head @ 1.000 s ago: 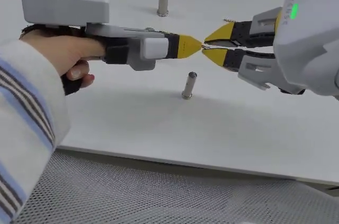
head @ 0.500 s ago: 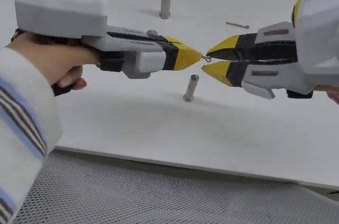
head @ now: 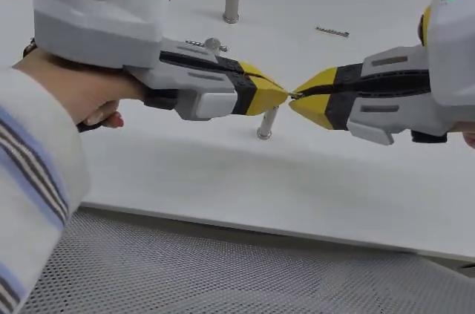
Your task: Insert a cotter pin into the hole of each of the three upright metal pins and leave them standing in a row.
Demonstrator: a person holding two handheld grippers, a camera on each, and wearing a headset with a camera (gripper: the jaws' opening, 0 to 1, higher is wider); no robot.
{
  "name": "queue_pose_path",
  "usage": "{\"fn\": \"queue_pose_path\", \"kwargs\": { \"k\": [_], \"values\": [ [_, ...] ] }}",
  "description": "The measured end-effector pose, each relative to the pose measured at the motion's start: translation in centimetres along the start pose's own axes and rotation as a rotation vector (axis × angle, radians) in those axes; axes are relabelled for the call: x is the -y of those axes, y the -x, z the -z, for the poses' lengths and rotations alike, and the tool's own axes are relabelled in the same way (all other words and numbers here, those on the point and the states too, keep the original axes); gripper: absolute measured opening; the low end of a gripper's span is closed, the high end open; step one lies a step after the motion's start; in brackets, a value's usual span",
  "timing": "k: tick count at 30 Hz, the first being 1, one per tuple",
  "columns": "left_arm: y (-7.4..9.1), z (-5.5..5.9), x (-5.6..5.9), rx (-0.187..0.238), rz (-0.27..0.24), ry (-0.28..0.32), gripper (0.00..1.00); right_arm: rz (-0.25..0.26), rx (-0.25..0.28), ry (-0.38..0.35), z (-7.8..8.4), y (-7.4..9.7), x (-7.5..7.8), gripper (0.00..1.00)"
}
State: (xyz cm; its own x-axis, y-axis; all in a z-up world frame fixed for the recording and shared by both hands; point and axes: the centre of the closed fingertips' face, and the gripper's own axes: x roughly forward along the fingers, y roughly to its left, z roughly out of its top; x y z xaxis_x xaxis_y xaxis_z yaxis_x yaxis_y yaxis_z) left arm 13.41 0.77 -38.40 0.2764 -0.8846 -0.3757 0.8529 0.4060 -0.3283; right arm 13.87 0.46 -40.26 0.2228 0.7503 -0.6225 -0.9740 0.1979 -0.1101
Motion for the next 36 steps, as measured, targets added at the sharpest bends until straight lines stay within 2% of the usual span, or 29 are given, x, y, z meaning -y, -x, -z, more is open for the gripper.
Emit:
{"fn": "queue_pose_path", "kwargs": {
  "k": [3,9,13,18,23,27,29,32,36],
  "values": [
    [-0.2,0.5,0.2,-0.028,0.008,-0.044,0.00,-0.013,-0.010,0.009,0.2,0.1,-0.3,0.00],
    [-0.5,0.9,0.6,-0.046,0.020,-0.107,0.00,-0.040,-0.033,0.015,0.7,0.3,-0.9,0.00],
    [-0.6,1.2,0.9,-0.058,0.036,-0.186,0.00,-0.052,-0.036,0.010,1.0,0.4,-1.2,0.00],
    [-0.7,1.5,1.4,-0.060,0.043,-0.198,0.00,-0.065,-0.048,0.037,1.3,0.3,-1.5,0.00],
    [-0.7,1.7,0.8,-0.075,0.008,-0.194,0.02,-0.064,-0.055,0.035,1.5,0.2,-1.6,0.00],
    [-0.6,1.7,0.1,-0.077,-0.023,-0.194,0.15,-0.050,-0.072,0.034,2.0,0.2,-1.3,0.00],
    [-0.5,1.7,-0.3,-0.079,-0.040,-0.195,0.16,-0.039,-0.084,0.027,2.4,0.2,-1.0,0.00],
    [-0.5,1.8,-0.9,-0.089,-0.057,-0.195,0.17,-0.016,-0.117,0.013,3.2,0.2,-0.3,0.00],
    [-0.7,2.5,-2.0,-0.124,-0.083,-0.200,0.19,0.003,-0.175,0.011,4.6,-0.1,0.6,0.00]
  ]
}}
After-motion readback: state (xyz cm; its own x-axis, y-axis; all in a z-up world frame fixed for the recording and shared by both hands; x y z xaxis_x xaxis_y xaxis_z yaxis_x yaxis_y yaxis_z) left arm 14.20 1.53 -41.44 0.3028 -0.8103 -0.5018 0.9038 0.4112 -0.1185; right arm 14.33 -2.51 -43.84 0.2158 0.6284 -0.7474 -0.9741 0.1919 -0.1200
